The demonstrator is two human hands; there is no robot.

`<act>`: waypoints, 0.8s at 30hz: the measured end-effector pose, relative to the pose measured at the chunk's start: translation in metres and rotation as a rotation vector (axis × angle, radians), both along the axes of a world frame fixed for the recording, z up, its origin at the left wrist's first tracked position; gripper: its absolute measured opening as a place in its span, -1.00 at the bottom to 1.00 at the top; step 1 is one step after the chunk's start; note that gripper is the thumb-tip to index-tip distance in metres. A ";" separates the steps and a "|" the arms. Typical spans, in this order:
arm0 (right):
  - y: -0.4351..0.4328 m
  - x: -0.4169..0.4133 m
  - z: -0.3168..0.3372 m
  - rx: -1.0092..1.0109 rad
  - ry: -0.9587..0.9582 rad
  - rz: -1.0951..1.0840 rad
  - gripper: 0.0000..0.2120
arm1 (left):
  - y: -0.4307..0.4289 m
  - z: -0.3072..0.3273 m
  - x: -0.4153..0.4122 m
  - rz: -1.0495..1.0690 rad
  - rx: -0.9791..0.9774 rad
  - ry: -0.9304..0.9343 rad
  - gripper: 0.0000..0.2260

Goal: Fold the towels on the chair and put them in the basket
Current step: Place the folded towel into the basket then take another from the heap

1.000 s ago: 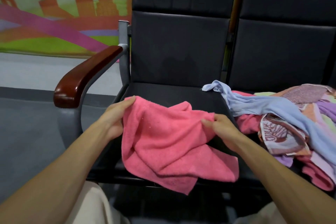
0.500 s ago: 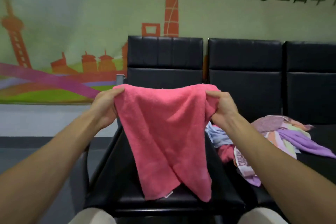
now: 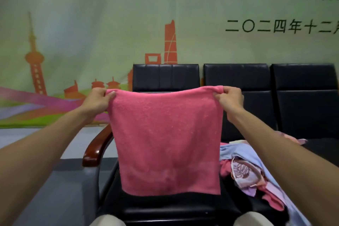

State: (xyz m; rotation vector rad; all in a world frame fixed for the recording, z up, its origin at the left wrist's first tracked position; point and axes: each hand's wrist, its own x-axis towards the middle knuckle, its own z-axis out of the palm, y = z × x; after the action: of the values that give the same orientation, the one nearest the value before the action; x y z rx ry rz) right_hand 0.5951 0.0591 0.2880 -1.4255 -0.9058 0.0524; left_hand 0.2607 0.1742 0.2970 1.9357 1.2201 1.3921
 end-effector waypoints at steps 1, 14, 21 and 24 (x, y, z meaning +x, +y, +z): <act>0.000 -0.001 -0.001 -0.009 0.009 -0.007 -0.85 | -0.001 0.000 0.001 0.024 0.011 -0.011 -0.75; -0.006 0.004 -0.002 -0.060 -0.016 -0.028 -0.75 | 0.014 -0.008 0.010 -0.016 -0.270 -0.463 -0.54; -0.009 0.003 -0.005 -0.025 -0.075 -0.089 -0.84 | -0.004 -0.012 0.006 0.107 0.045 0.046 -0.78; -0.008 -0.001 -0.008 -0.029 -0.163 -0.130 -0.84 | -0.010 -0.017 0.006 0.209 0.162 0.083 -0.83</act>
State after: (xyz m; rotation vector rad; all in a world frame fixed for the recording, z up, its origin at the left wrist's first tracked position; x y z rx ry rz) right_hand 0.5942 0.0511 0.2800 -1.5295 -0.9458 -0.1506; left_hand 0.2663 0.1640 0.2803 2.0400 1.4227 1.5725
